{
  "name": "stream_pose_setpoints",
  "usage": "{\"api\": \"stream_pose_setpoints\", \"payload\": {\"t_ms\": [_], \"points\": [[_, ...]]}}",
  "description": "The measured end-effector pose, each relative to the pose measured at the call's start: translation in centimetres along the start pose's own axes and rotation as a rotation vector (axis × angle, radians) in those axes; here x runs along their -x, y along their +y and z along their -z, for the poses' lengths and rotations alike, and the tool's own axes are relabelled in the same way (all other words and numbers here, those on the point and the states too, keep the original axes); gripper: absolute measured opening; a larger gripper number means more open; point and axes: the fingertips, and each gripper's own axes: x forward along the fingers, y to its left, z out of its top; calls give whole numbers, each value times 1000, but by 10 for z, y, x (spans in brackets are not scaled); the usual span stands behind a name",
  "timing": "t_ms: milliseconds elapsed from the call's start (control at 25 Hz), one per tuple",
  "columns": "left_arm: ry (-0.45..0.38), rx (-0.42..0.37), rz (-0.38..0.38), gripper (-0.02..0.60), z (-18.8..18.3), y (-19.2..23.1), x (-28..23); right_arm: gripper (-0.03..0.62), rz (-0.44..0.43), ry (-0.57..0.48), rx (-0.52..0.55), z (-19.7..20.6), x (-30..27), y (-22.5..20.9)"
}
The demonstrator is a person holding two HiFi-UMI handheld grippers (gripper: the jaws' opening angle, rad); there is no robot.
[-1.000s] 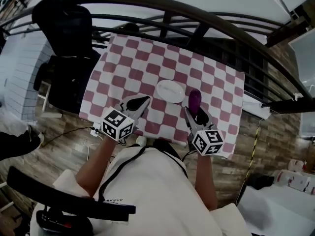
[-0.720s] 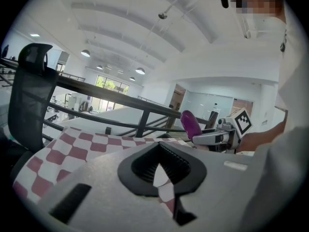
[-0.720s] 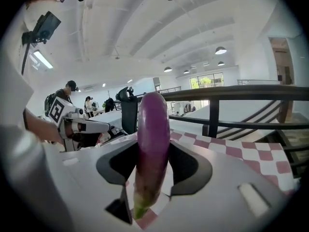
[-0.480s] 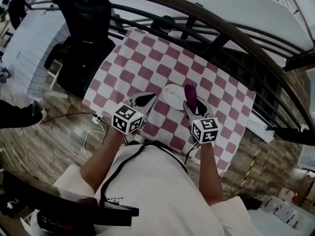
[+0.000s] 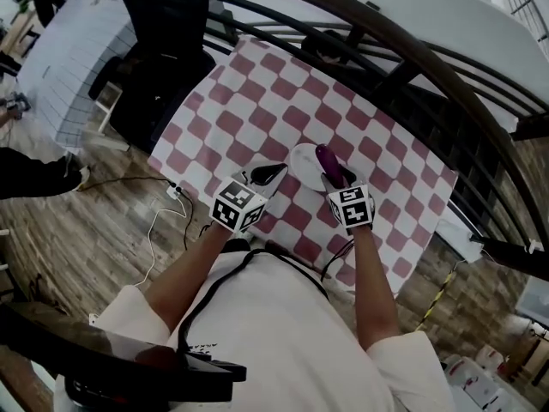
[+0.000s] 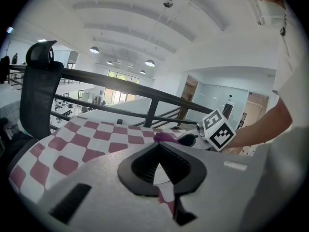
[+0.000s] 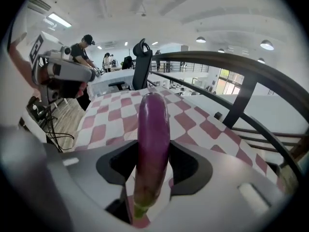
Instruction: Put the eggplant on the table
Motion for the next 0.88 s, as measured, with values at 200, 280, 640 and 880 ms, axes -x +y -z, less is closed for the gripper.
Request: {"api": "stream_pose_setpoints", "payload": {"t_ms": [200,280,640,880], "points": [[10,0,-14,6,5,-5,-9,202,-21,92,18,29,-24,-6],[17,-6,-21,6,8,-5,-10,202,-30,119,34,37,-34,-4],[39,17,-72,6,23,-1,-4,204,-66,205,150,43,-63,4],[33,28,-104,6,25,5,1,204,-75,222,183,44,-73,9]]}}
